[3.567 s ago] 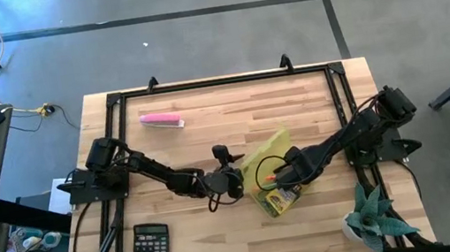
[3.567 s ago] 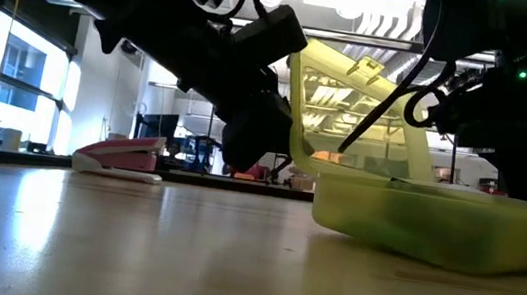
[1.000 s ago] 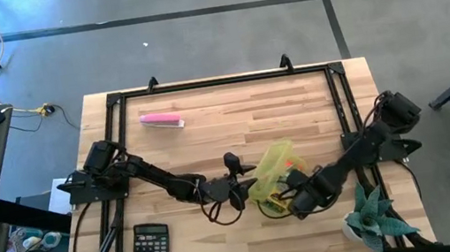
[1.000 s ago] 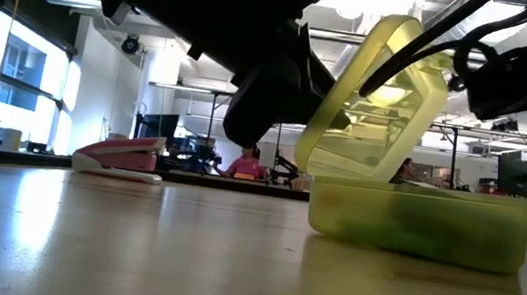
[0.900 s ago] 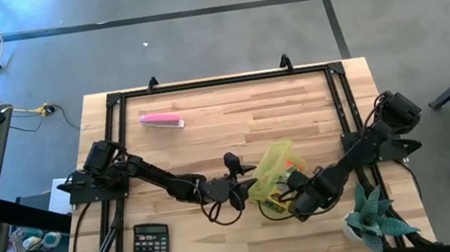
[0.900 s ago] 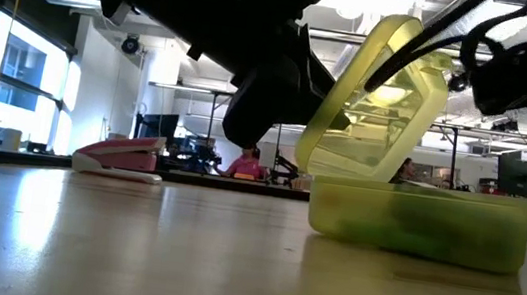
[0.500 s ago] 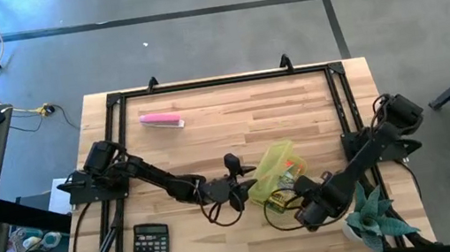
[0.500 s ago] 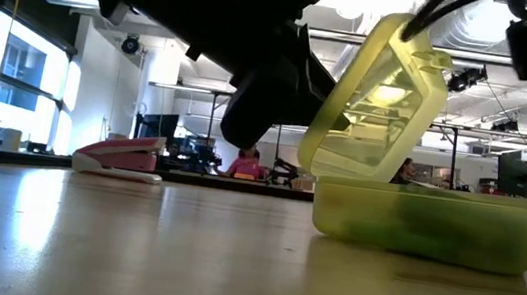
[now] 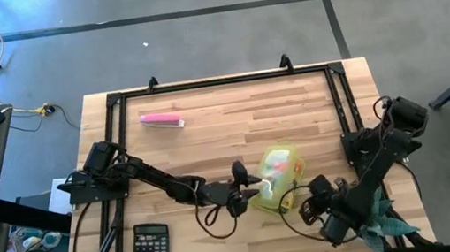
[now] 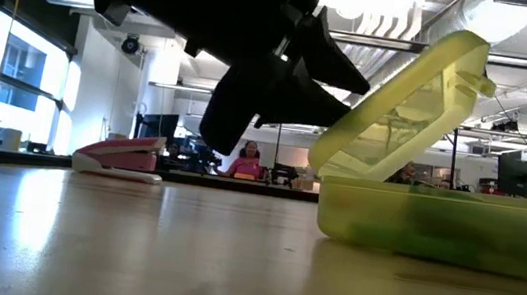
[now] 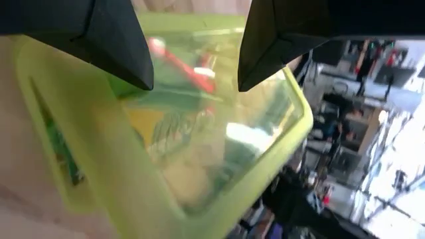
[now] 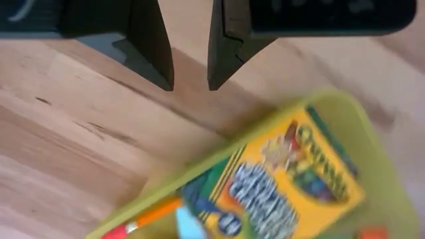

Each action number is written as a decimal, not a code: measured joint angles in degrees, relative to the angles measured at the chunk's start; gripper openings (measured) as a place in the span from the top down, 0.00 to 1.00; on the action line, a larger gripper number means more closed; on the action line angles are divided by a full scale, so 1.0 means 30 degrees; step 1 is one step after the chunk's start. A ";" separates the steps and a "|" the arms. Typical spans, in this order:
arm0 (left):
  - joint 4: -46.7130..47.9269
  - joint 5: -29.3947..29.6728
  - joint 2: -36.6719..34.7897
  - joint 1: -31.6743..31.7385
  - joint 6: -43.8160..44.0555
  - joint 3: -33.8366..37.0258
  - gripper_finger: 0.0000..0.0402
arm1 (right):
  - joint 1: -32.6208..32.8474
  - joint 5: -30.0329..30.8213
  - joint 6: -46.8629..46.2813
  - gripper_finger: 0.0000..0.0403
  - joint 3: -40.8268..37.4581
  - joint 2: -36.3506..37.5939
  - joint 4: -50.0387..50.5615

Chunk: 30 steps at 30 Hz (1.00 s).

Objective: Pack school essentials
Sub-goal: Close the supply box

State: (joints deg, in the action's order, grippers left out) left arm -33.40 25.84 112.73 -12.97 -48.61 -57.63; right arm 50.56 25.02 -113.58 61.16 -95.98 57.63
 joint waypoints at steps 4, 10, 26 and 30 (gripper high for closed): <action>-0.0981 -0.0708 0.0000 0.0000 -0.0508 0.0007 0.47 | 0.0031 0.1022 -0.2726 0.80 -0.0801 -0.0015 -0.0004; -0.1401 -0.2060 0.0000 0.0385 0.0483 0.0007 0.47 | -0.0435 0.1638 -0.4277 0.80 -0.1620 -0.0029 -0.0652; 0.0968 -0.6208 0.0000 0.2174 0.4619 -0.0944 0.47 | -0.1959 0.0996 -0.3281 0.80 -0.1631 -0.0029 -0.1153; 0.1880 -0.6763 0.0000 0.2557 0.5161 -0.1136 0.47 | -0.2080 0.0315 -0.3319 0.80 -0.1484 -0.0029 -0.0834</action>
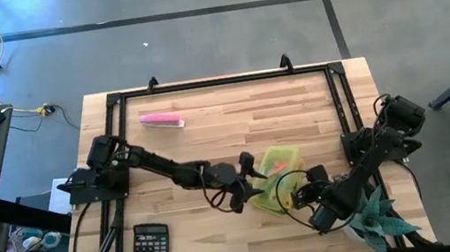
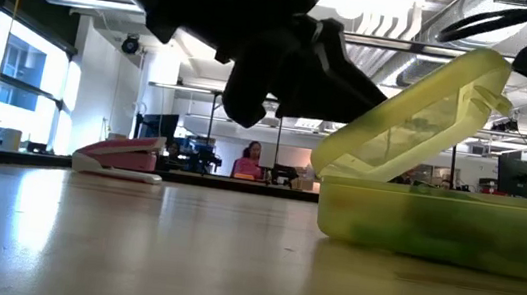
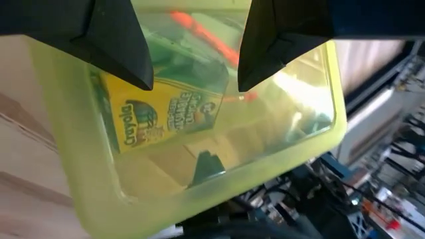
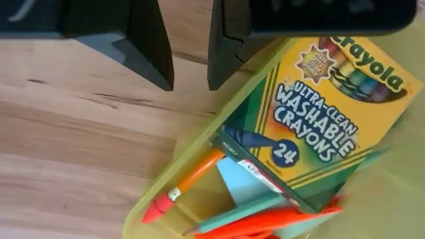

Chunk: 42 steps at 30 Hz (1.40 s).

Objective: Pack school essentials
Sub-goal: Close the supply box

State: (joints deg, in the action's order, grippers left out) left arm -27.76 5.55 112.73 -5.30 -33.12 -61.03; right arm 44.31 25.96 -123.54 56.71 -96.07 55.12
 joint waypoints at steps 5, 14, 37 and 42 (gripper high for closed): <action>0.0675 -0.0626 0.0000 0.0426 0.0910 -0.0117 0.47 | 0.0000 -0.0365 0.0183 0.80 0.1714 0.0007 0.2381; 0.1061 -0.0672 0.0000 0.0642 0.1340 -0.0117 0.47 | -0.0212 0.1220 0.0884 0.80 0.6497 0.0022 0.9492; 0.2393 0.1818 -0.0015 0.0445 0.1484 -0.0132 0.47 | -0.4779 0.0350 1.0634 0.80 0.4886 0.0015 0.2203; 0.2519 0.1986 -0.0015 0.0445 0.2129 -0.0132 0.47 | -0.4779 -0.0414 1.0618 0.80 0.4185 0.0015 0.1442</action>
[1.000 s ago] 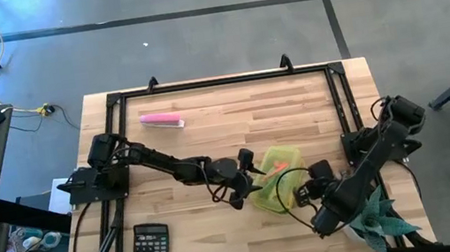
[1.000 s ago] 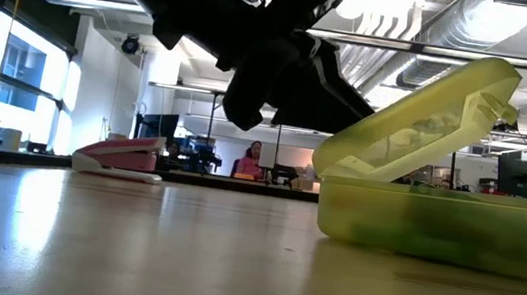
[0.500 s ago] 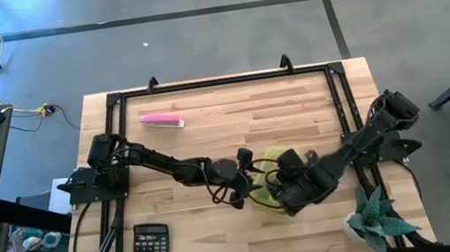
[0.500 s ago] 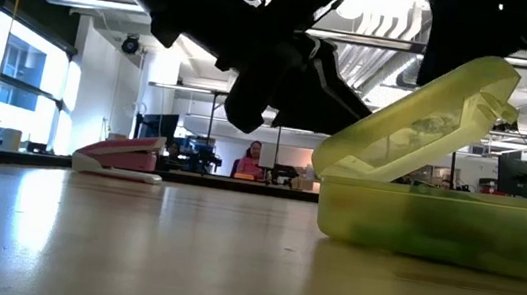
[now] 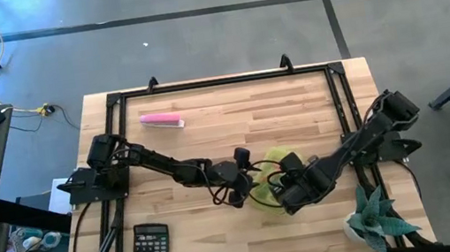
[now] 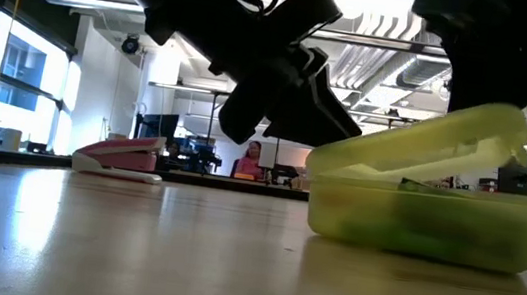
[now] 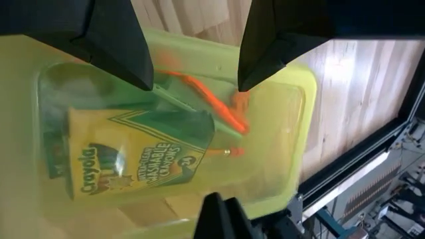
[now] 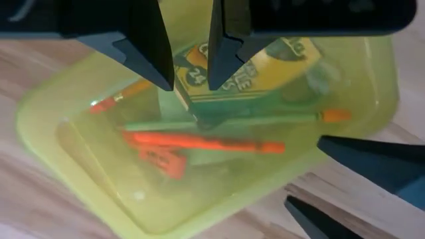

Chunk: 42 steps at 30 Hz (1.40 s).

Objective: Pack school essentials
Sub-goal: Close the supply box

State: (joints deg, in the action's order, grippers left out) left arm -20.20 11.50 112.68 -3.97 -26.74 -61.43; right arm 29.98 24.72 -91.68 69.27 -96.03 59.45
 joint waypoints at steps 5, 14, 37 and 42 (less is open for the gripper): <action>0.0509 0.0333 0.0000 0.0000 0.0071 0.0000 0.47 | 0.0000 -0.0434 -0.0355 0.80 -0.1030 0.0000 -0.1002; 0.1174 0.1120 -0.0041 -0.0073 0.0078 -0.0007 0.47 | -0.0413 -0.1024 -0.0277 0.80 -0.3123 0.0081 -0.4371; 0.6343 0.2076 -0.2732 -0.1965 0.2555 0.0015 0.47 | -0.2864 0.0574 0.0546 0.80 -0.0257 -0.0029 0.5944; 0.7537 0.3223 -0.2710 -0.3885 0.3392 0.0036 0.47 | -0.4215 0.0002 0.2463 0.80 -0.0296 -0.0029 0.6217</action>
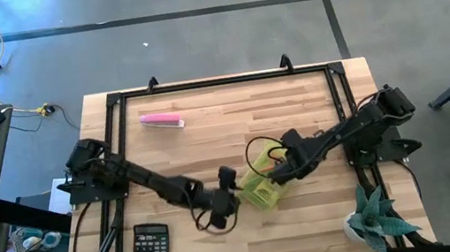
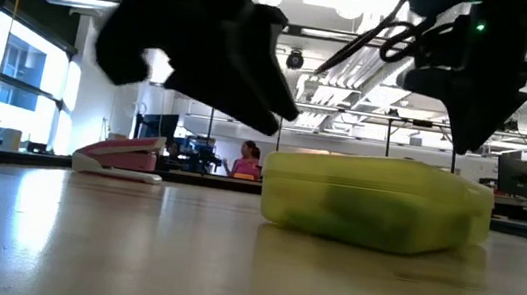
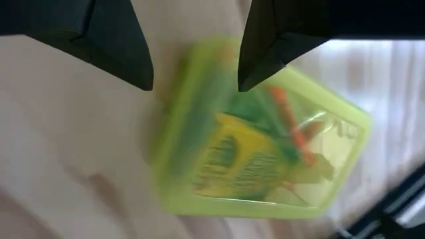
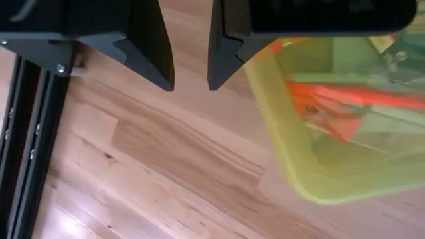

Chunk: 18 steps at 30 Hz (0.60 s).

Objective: Pack school essentials
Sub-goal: Close the supply box

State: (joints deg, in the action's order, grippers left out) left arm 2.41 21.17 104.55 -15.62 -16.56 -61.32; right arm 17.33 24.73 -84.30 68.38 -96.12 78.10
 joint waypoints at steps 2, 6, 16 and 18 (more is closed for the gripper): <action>0.0142 0.0085 0.0000 -0.0560 0.0606 0.0000 0.47 | -0.0607 -0.0139 0.0836 0.80 0.0000 0.0000 -0.0037; 0.0029 -0.0017 0.0125 -0.1106 0.1490 -0.0007 0.47 | -0.1995 -0.0917 0.2968 0.80 0.0000 0.0000 -0.0884; -0.0084 -0.0850 0.1569 -0.1026 0.3039 -0.0007 0.47 | -0.4189 -0.2909 0.5351 0.80 0.0000 0.0006 -0.1643; -0.0217 -0.0867 0.1799 -0.0926 0.3022 -0.0007 0.47 | -0.4390 -0.3352 0.5419 0.80 0.0000 0.0007 -0.1686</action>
State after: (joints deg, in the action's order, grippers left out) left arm 1.75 18.57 109.95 -18.40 -7.49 -61.34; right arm 4.16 14.67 -68.04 68.38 -96.09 73.04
